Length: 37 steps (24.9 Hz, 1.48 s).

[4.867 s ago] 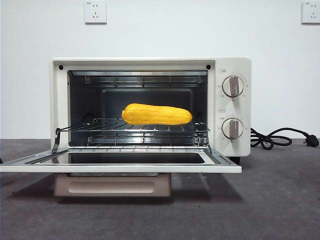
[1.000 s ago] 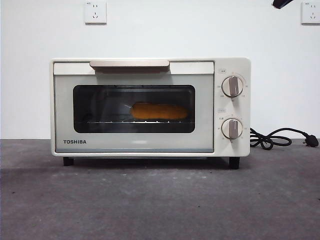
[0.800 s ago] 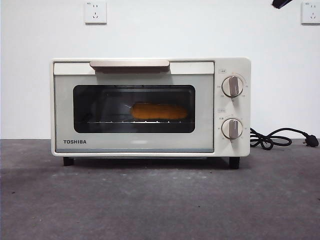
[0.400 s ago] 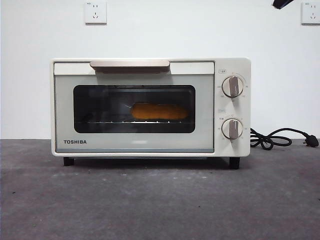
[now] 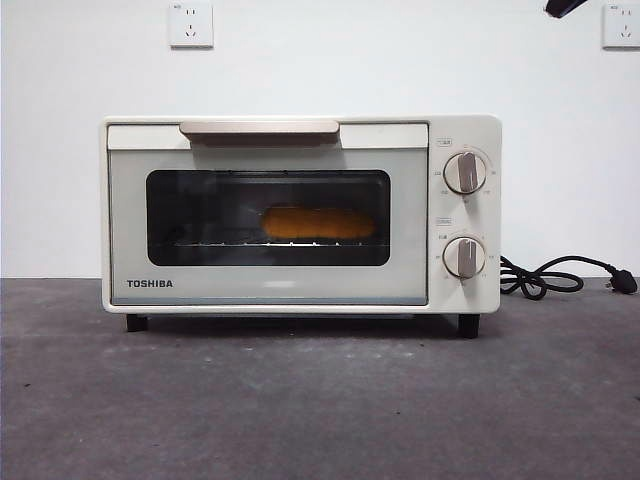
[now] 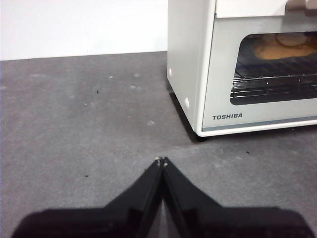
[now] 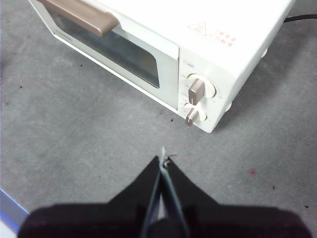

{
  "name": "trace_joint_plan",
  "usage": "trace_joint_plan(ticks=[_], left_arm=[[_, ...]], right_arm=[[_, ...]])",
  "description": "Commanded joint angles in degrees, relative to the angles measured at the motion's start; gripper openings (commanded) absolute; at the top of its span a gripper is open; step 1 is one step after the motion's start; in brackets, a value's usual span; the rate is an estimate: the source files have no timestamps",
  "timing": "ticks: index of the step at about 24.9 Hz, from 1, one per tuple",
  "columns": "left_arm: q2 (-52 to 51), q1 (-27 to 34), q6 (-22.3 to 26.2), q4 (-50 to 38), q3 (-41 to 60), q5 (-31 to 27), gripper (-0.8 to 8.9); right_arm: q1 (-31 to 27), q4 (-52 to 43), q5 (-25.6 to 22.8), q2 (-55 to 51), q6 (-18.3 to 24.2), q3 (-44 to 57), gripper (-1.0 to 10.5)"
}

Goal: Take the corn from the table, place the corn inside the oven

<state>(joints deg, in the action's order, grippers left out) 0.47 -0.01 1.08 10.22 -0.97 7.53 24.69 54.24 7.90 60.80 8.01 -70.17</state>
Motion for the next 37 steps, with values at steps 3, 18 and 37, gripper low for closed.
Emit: trace_joint_plan(ticks=[3,18,37], left_arm=[[0.4,-0.1,0.9,-0.9,0.3,-0.1,-0.03],[3.0,-0.1,0.9,-0.8,0.3,-0.1,-0.04],[5.5,-0.1,0.9,-0.8,0.3,-0.1,-0.03]], right_arm=[[0.0,-0.3,0.0,0.1,0.1,-0.1,-0.1],[0.0,-0.3,0.0,0.1,0.1,-0.1,-0.1],[-4.3,-17.3,2.7,-3.0,4.9,3.2,-0.1]])
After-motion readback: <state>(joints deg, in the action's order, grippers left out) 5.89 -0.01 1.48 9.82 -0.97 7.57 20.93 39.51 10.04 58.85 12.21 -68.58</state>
